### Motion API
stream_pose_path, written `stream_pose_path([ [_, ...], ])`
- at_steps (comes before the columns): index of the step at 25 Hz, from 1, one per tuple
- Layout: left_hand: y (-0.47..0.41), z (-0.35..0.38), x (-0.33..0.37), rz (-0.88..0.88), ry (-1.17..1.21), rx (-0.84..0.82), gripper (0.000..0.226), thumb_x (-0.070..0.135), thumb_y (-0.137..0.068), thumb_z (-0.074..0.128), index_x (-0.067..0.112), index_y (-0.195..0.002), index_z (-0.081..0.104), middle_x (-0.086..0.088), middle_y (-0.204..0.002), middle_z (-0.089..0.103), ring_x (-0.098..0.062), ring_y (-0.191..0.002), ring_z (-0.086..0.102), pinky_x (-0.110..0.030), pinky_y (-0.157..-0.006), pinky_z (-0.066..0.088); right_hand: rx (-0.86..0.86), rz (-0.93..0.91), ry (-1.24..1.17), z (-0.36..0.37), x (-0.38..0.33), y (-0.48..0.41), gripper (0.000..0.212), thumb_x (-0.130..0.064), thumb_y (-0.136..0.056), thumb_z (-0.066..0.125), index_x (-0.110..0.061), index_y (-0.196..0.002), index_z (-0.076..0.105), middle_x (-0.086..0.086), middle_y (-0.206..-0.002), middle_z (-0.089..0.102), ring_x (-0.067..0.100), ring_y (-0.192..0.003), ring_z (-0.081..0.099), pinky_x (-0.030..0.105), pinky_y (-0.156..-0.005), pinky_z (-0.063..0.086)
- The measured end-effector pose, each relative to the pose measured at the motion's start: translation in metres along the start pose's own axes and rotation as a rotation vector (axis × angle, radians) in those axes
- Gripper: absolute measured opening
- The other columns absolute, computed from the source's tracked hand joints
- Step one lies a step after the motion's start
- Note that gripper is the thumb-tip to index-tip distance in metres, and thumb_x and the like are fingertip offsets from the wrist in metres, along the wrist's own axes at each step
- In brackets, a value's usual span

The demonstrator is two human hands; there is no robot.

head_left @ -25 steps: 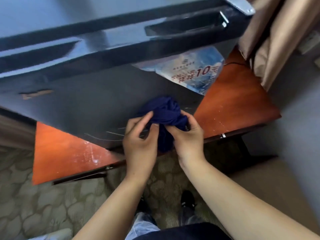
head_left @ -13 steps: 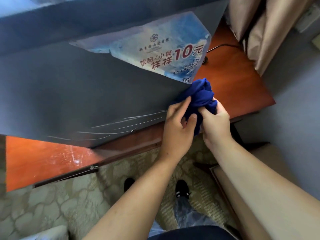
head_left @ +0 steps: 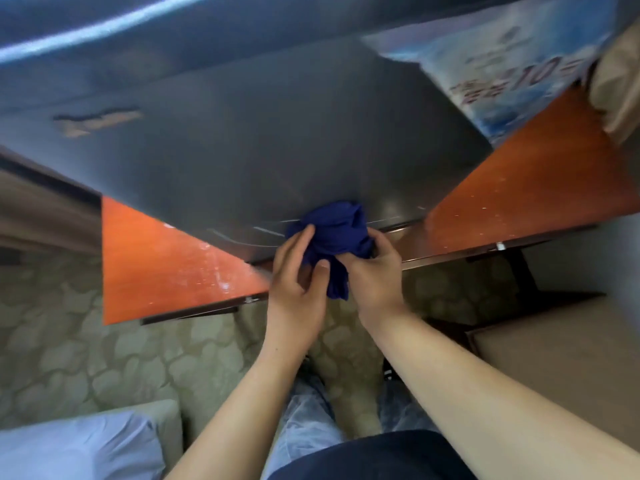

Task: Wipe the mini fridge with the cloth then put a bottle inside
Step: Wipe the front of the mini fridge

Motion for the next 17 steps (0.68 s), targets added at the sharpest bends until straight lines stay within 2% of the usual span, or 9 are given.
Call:
stream_pose_path([
  [2,0.005,-0.045,-0.007,-0.028,0.053,0.107,0.049,0.003,-0.095,0.059,0.031,-0.135,0.055,0.011,-0.14,0.052,0.004,-0.13,0.05,-0.008,-0.099,0.044,-0.05,0.005,0.03,0.039,0.011,0.019,0.035,0.009,-0.073,0.08,-0.012,-0.099,0.07,0.001,-0.087,0.078,0.015,-0.08,0.075,0.033,-0.075,0.06],
  [4,0.01,-0.084,-0.009,-0.023,0.116,0.206,0.047,0.0,-0.094,0.06,0.029,-0.131,0.057,0.008,-0.138,0.054,-0.001,-0.129,0.053,-0.01,-0.095,0.046,-0.111,0.031,0.057,0.079,0.02,0.038,0.034,0.005,-0.066,0.085,-0.014,-0.09,0.071,-0.001,-0.08,0.077,0.013,-0.075,0.071,0.036,-0.073,0.059],
  [7,0.013,-0.13,-0.007,0.039,0.105,0.304,0.046,0.002,-0.092,0.061,0.028,-0.13,0.058,0.007,-0.137,0.055,-0.009,-0.132,0.053,-0.015,-0.097,0.047,-0.15,0.077,0.08,0.123,0.025,0.063,0.036,-0.016,-0.051,0.089,-0.019,-0.082,0.071,0.0,-0.079,0.078,0.014,-0.073,0.07,0.042,-0.076,0.06],
  [10,0.014,-0.153,0.017,0.091,0.112,0.326,0.044,0.007,-0.09,0.062,0.026,-0.129,0.06,0.003,-0.135,0.057,-0.01,-0.132,0.054,-0.014,-0.097,0.047,-0.19,0.095,-0.002,0.138,0.007,0.081,0.033,-0.004,-0.06,0.09,-0.014,-0.085,0.071,0.0,-0.077,0.076,0.015,-0.07,0.068,0.037,-0.069,0.057],
  [14,0.028,-0.166,0.089,0.293,0.156,0.37,0.046,0.005,-0.089,0.06,0.024,-0.131,0.059,-0.007,-0.139,0.056,-0.021,-0.134,0.053,-0.02,-0.103,0.046,-0.3,-0.041,-0.117,0.138,-0.065,0.113,0.032,0.001,-0.067,0.089,-0.005,-0.093,0.071,0.007,-0.079,0.076,0.014,-0.067,0.069,0.026,-0.056,0.052],
  [16,0.037,-0.165,0.127,0.43,0.117,0.372,0.047,-0.003,-0.09,0.057,0.012,-0.134,0.054,-0.014,-0.14,0.052,-0.024,-0.135,0.052,-0.018,-0.105,0.043,-0.37,-0.104,-0.162,0.137,-0.1,0.129,0.031,-0.001,-0.069,0.089,-0.006,-0.093,0.07,0.007,-0.082,0.077,0.018,-0.072,0.073,0.029,-0.058,0.055],
  [17,0.04,-0.162,0.14,0.481,0.092,0.38,0.047,-0.005,-0.09,0.056,0.009,-0.135,0.052,-0.015,-0.14,0.05,-0.025,-0.136,0.051,-0.017,-0.105,0.042,-0.405,-0.122,-0.18,0.136,-0.112,0.135,0.032,-0.003,-0.069,0.09,-0.007,-0.094,0.071,0.01,-0.087,0.078,0.025,-0.081,0.076,0.036,-0.066,0.06],
])
Point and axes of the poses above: each hand's wrist, its own y-axis away from the middle knuckle, its own z-axis out of the palm, x = y × z, the point moved 4 cm from there along -y, towards the middle knuckle
